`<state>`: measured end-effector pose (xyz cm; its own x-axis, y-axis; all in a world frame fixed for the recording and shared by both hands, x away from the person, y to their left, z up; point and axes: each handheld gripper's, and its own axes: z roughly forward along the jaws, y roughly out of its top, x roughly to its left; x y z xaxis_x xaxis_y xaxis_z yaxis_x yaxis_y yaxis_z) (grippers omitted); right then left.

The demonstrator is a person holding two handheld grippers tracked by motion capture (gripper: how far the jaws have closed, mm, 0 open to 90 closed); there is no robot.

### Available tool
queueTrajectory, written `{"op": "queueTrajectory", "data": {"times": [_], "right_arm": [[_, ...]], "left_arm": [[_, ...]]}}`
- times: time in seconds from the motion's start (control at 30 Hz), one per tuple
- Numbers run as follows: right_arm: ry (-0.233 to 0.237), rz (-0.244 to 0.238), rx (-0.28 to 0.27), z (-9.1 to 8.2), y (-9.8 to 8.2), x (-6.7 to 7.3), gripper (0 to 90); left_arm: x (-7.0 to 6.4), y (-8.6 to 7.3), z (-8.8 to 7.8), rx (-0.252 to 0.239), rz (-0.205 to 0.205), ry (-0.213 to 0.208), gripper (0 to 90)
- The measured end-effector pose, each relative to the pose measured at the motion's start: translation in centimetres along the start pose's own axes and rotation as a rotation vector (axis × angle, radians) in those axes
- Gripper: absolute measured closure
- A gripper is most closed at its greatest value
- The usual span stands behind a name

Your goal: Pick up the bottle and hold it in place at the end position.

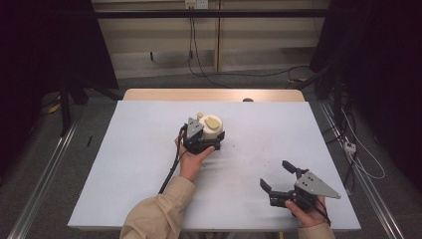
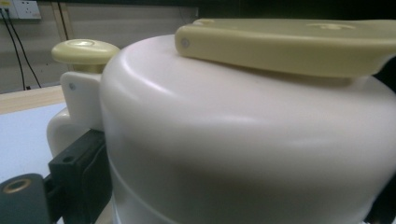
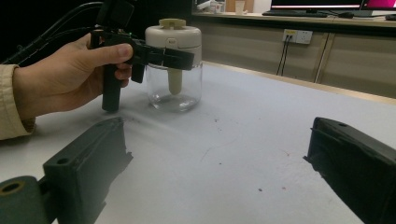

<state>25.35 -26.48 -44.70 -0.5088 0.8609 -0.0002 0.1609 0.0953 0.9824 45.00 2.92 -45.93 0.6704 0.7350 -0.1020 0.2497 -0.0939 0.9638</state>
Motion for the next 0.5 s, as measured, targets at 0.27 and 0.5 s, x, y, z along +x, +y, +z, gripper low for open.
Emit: {"op": "queueTrajectory", "data": {"times": [0.27,0.5], "right_arm": [[-0.004,-0.006,0.023,0.7,0.1,0.1,5.2],[-0.020,0.001,0.024,1.5,0.5,0.0,4.6]], "left_arm": [[-0.1,-0.1,-0.1,-0.002,0.009,0.002,6.6],[-0.1,-0.1,-0.1,-0.005,0.012,0.002,6.7]]}}
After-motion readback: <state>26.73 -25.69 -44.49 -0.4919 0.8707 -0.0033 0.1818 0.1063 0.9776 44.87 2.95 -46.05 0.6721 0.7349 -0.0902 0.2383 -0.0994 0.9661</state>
